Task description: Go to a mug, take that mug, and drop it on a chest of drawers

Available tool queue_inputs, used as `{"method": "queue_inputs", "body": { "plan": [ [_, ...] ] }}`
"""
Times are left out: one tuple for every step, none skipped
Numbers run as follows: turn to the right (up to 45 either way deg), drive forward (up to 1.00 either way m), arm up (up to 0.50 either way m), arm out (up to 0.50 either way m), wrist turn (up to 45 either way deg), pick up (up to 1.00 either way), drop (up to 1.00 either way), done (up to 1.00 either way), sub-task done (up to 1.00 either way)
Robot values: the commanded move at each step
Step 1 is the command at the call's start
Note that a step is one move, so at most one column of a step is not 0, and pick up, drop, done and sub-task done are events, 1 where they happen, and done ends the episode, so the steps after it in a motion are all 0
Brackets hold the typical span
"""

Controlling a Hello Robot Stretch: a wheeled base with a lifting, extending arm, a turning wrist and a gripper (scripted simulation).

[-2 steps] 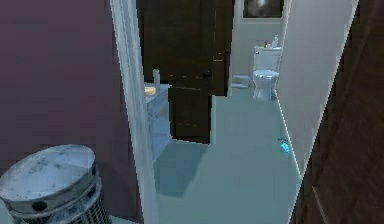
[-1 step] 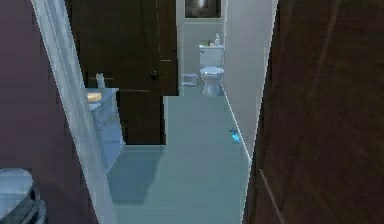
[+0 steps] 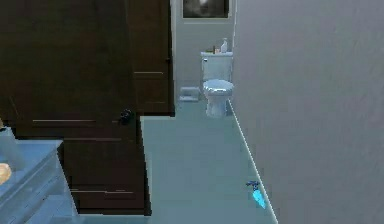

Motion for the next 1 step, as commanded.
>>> {"method": "queue_inputs", "body": {
  "plan": [
    [3.0,0.00,0.00,0.00,0.0,0.00,0.00,0.00,0.00]
  ]
}}
